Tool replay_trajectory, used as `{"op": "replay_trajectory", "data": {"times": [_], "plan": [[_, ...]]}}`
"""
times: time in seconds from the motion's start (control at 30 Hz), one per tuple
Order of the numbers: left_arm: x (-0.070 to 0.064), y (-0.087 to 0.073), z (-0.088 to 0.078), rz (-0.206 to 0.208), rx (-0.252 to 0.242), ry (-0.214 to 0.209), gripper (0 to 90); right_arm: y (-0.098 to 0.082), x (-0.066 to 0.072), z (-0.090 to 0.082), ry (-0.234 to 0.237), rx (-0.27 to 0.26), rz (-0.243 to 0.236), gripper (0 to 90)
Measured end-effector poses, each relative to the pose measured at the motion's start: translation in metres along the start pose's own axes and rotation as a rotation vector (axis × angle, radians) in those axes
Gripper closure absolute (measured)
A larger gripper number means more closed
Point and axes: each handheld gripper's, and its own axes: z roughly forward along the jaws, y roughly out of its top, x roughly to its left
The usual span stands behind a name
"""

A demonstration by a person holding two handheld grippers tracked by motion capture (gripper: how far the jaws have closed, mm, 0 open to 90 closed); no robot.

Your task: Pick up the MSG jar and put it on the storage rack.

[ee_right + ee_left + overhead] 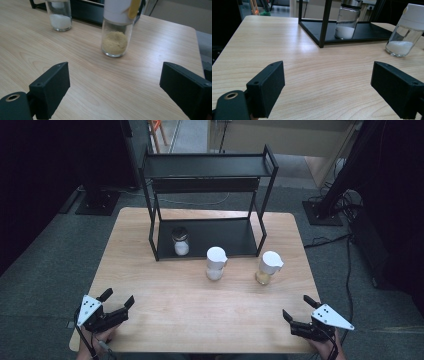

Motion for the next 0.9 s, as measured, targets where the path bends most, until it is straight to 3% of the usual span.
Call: {"op": "replay_trajectory", "data": {"times": [0.9], "plan": [[-0.001, 0.000, 0.000, 0.015, 0.006, -0.014, 12.2, 0.033, 0.033, 0.029, 0.075, -0.029, -0.055, 9.1]]}}
